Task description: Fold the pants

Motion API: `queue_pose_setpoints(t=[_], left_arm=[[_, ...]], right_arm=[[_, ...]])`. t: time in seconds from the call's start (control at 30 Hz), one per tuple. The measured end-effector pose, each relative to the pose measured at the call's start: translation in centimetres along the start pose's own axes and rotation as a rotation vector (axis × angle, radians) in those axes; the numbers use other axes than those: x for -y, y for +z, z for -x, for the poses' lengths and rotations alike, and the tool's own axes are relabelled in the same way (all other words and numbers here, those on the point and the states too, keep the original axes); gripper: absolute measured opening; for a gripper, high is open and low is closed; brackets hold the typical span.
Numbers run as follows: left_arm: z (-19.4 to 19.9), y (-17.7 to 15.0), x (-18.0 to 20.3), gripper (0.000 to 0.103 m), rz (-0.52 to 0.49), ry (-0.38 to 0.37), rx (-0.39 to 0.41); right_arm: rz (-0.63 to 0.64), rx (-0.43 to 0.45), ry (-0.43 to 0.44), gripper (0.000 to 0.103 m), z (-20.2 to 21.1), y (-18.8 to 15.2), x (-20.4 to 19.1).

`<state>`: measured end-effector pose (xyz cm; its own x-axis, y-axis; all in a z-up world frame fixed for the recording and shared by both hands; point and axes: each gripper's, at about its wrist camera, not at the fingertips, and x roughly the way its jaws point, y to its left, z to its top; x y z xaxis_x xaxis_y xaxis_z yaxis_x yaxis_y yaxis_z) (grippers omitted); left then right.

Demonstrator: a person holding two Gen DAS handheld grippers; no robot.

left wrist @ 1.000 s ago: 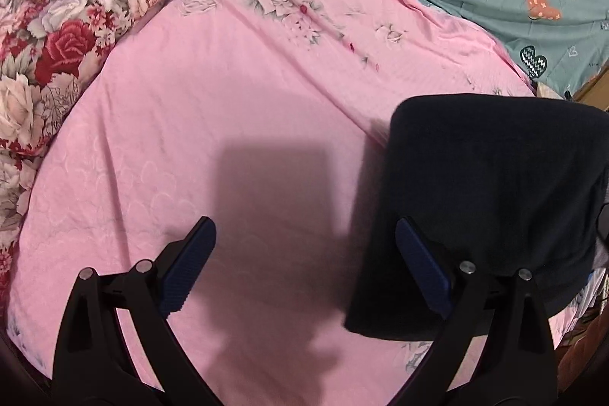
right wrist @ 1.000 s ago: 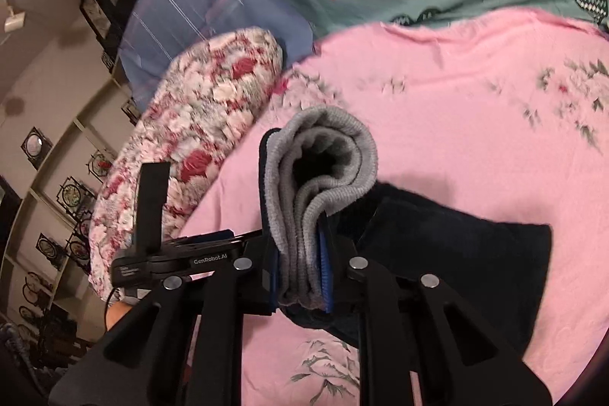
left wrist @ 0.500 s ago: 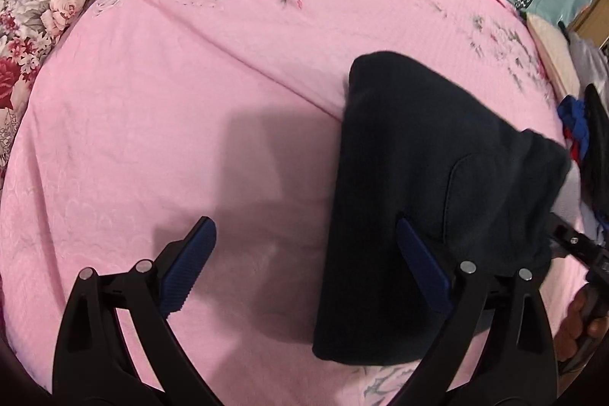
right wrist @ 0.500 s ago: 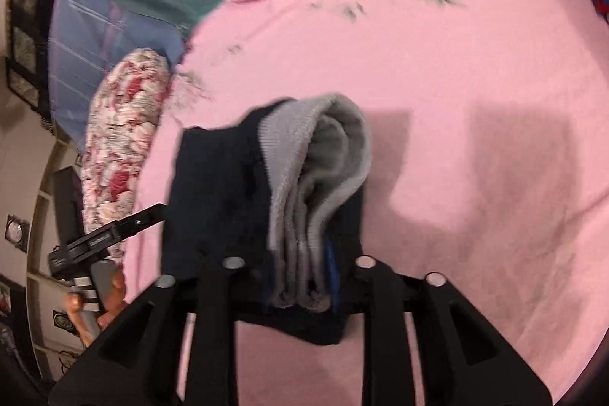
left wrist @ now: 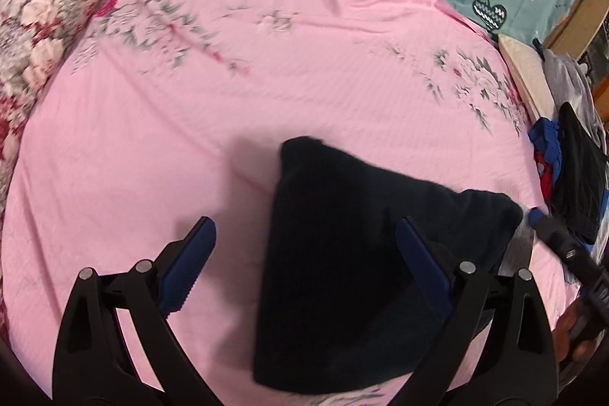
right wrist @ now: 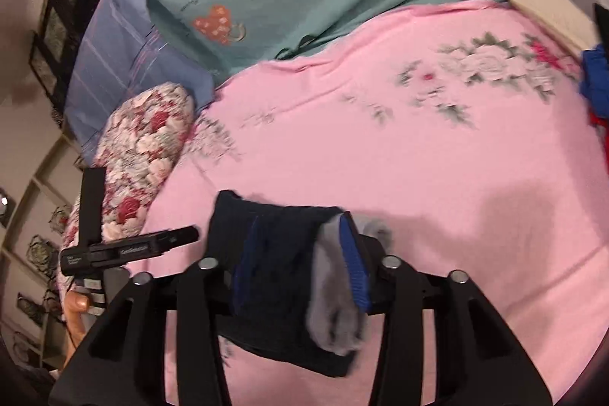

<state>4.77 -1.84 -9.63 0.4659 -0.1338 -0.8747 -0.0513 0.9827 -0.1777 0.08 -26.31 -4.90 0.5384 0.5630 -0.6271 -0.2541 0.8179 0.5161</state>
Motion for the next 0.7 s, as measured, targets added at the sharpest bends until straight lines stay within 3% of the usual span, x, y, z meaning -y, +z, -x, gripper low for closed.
queue_pose_setpoints(t=[0.13,0.2,0.3,0.37,0.47,0.6,0.7], left_arm=[[-3.9,0.7,0.0,0.099,0.009,0.053,-0.069],[-5.8,0.6,-1.5,0.101,0.072,0.016,-0.132],[-6.2,0.4,-2.4,0.101,0.113,-0.032,-0.145],[-5.4,0.1,-2.1,0.101,0.105,-0.012,-0.134],[-3.6,-0.6,-1.8,0.101,0.093,-0.005,-0.092],[-2.1,-2.2,-1.2,0.101,0.064,0.032,-0.064],[-2.5,-3.7,-1.1,0.101,0.046,0.057,-0.075]], right_arm=[[-0.014,-0.067,-0.041,0.035,-3.2,0.1,0.7],[0.001,-0.067,-0.106,0.033,-3.5,0.2,1.4],[0.011,-0.049,-0.194,0.033,-2.9,0.1,3.0],[-0.011,-0.061,-0.16,0.033,-2.5,-0.3,3.7],[0.05,-0.04,-0.213,0.034,-1.0,-1.3,2.5],[0.059,-0.068,-0.081,0.041,0.8,-3.3,1.3],[0.09,-0.133,-0.138,0.045,-0.5,-4.9,1.1]])
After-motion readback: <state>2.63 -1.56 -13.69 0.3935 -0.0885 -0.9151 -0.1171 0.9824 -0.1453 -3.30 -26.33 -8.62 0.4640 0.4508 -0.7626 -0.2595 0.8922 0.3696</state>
